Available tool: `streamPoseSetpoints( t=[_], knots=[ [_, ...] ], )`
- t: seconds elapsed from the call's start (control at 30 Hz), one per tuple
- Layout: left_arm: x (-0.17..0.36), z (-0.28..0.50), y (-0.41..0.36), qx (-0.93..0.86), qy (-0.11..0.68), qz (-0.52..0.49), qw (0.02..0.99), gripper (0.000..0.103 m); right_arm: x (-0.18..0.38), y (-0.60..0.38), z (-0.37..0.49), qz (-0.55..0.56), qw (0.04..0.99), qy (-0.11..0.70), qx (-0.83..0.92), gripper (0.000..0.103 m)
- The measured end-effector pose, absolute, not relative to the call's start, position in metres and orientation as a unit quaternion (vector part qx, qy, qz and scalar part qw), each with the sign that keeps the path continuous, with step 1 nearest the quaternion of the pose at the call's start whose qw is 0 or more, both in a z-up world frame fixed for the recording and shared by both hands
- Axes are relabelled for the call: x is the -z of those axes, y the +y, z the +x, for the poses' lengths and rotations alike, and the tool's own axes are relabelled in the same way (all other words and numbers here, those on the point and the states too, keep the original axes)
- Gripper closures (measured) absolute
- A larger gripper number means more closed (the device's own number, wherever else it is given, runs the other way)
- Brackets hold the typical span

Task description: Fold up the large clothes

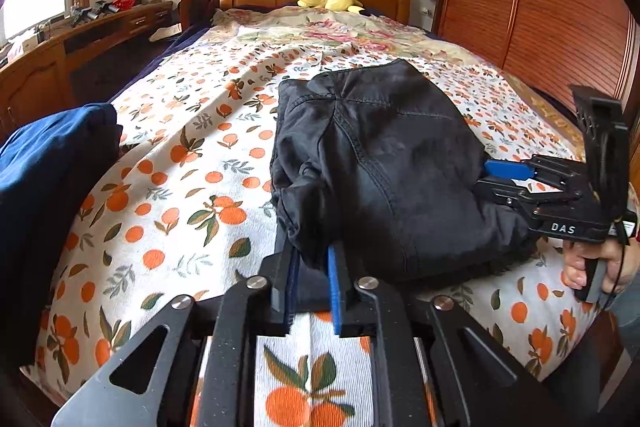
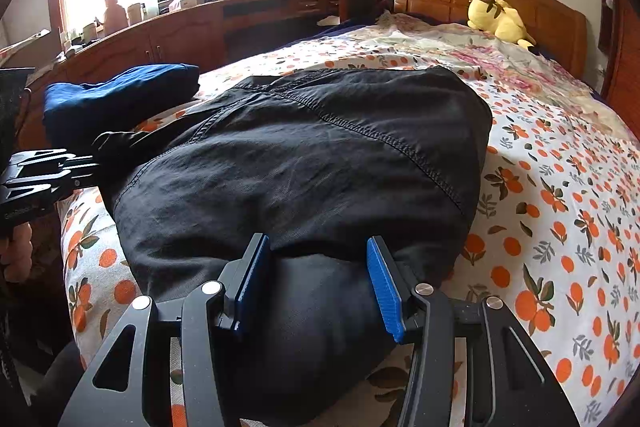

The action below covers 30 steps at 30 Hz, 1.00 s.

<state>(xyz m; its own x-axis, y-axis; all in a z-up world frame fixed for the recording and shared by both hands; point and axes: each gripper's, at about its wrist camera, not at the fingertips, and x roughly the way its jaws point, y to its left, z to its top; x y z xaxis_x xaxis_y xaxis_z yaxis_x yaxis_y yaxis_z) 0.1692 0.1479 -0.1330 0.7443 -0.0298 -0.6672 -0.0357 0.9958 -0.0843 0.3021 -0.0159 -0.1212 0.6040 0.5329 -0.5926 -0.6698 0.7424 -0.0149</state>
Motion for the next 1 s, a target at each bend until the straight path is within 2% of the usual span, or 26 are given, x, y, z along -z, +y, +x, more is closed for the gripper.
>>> streamPoseSetpoints(
  t=[0.03,0.1,0.13,0.17,0.27,0.63,0.7,0.87,1.0],
  knots=[
    [0.133,0.167,0.15,-0.003,0.356,-0.048,0.933,0.08,0.121,-0.015,0.302,-0.119,0.888,0.288,-0.339,0.051],
    [0.13,0.16,0.155,-0.005,0.35,-0.053,0.935,0.06,0.122,-0.017,0.302,-0.118,0.888,0.288,-0.339,0.051],
    [0.129,0.158,0.155,-0.004,0.348,-0.055,0.936,0.059,0.122,-0.017,0.302,-0.117,0.888,0.287,-0.339,0.051],
    [0.128,0.155,0.157,-0.003,0.346,-0.055,0.937,0.053,0.122,-0.017,0.302,-0.116,0.889,0.286,-0.339,0.051],
    [0.127,0.15,0.16,-0.007,0.343,-0.055,0.938,0.016,0.122,-0.017,0.301,-0.116,0.89,0.284,-0.338,0.051],
    [0.139,0.142,0.159,-0.019,0.353,-0.049,0.934,0.016,0.12,-0.019,0.3,-0.113,0.891,0.281,-0.338,0.05],
    [0.141,0.141,0.159,-0.019,0.354,-0.05,0.934,0.016,0.114,-0.019,0.3,-0.118,0.893,0.28,-0.333,0.046],
    [0.146,0.143,0.163,-0.018,0.357,-0.052,0.932,0.016,0.089,-0.022,0.306,-0.138,0.901,0.25,-0.327,0.045],
    [0.149,0.146,0.165,-0.016,0.359,-0.057,0.932,0.016,0.078,-0.022,0.338,-0.149,0.903,0.26,-0.308,0.043]
  ],
)
